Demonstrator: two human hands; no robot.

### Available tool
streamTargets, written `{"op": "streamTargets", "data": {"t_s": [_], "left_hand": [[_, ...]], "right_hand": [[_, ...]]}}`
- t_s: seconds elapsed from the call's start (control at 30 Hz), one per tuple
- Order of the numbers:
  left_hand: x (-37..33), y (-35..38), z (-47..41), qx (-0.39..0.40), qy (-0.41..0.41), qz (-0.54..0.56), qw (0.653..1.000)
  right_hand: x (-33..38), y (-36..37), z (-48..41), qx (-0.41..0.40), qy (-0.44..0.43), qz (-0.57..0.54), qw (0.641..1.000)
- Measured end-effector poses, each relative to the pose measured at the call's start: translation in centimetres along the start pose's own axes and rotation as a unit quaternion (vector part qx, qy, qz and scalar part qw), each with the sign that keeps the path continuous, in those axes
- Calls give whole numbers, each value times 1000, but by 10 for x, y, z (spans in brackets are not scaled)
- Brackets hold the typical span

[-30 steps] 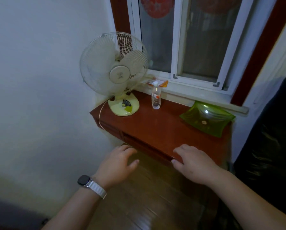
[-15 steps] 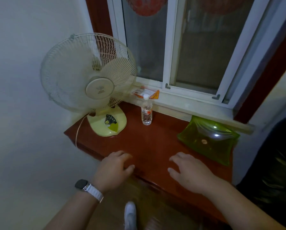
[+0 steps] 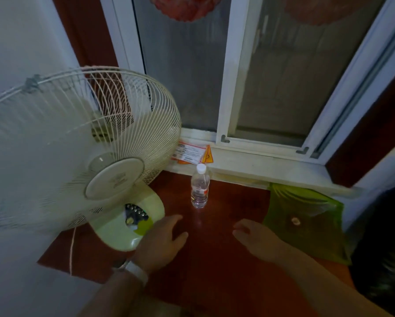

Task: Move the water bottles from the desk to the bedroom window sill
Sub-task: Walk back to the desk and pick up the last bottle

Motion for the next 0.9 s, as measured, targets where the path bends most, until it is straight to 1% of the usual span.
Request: {"op": "streamTargets", "data": {"t_s": [0.1, 0.17, 0.23, 0.33, 0.43, 0.53, 0.6, 0.7, 0.83, 0.9], "left_hand": [[6, 9, -34, 10, -34, 83, 996], [10, 18, -54, 11, -68, 142, 988], [15, 28, -72, 13, -109, 196, 974], [21, 44, -96, 21, -156, 262, 952], [25, 55, -114, 14, -185, 299, 936], [21, 62, -128, 3, -179, 307, 935], [16, 66, -138, -12, -159, 302, 940], [8, 69, -149, -54, -134, 275, 951], [-1, 72, -162, -87, -100, 273, 953], [-1, 71, -166, -103, -95, 259, 955]], "right_hand": [[-4, 4, -21, -31, 73, -125, 989], [-7, 7, -36, -45, 115, -218, 968], [-8, 14, -49, -42, 147, -300, 942], [-5, 25, -72, -39, 174, -380, 908], [-3, 34, -95, -35, 196, -434, 879], [-1, 38, -117, -31, 220, -476, 851], [-1, 39, -131, -22, 226, -487, 844], [-3, 42, -152, -9, 231, -505, 832], [-4, 50, -177, 7, 235, -524, 819], [-3, 55, -185, 15, 238, -528, 815]]}}
Point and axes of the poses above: each hand's wrist, its own z-axis away from the middle knuckle, its own y-axis out of the palm, x = y × z, the point moved 4 cm from there along -z, towards the middle knuckle, and after that the axes turned 1 degree about -x, right-handed, at the moved point
